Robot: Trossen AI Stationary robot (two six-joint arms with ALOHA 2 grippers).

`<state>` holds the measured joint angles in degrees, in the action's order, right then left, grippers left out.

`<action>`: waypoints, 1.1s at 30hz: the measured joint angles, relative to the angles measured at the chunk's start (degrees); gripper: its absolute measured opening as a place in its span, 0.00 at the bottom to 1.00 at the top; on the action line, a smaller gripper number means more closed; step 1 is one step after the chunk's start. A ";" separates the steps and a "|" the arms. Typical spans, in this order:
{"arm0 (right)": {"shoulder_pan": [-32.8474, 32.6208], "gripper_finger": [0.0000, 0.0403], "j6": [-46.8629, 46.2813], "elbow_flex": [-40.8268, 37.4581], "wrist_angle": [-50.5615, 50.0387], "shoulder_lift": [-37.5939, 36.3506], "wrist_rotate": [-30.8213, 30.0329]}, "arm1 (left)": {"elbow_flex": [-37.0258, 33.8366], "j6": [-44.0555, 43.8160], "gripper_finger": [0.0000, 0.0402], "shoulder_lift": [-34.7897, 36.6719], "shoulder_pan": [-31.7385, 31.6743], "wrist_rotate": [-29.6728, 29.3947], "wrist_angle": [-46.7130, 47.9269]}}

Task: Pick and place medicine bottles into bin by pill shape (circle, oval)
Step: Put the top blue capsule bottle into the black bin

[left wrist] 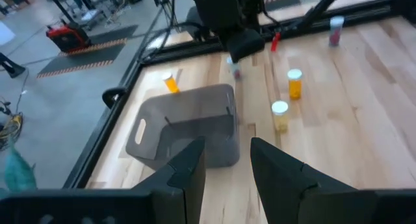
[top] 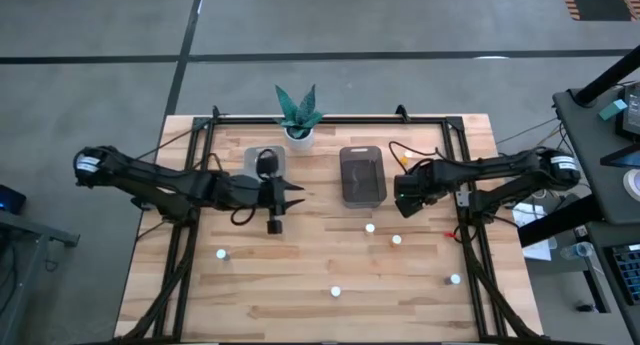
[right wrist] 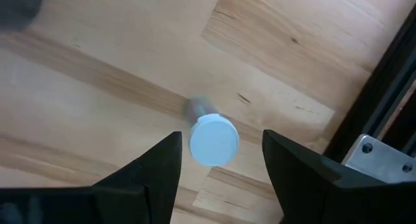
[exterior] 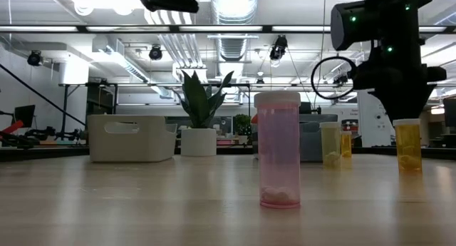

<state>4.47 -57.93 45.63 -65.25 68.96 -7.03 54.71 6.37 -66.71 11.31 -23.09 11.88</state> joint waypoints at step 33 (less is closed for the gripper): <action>0.02 0.24 1.97 0.00 2.72 5.30 0.00 | -10.78 -0.04 0.26 19.31 5.41 0.04 -4.15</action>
<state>4.49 -55.96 45.63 -62.53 74.26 -7.03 43.93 6.33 -47.40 16.72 -23.05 7.73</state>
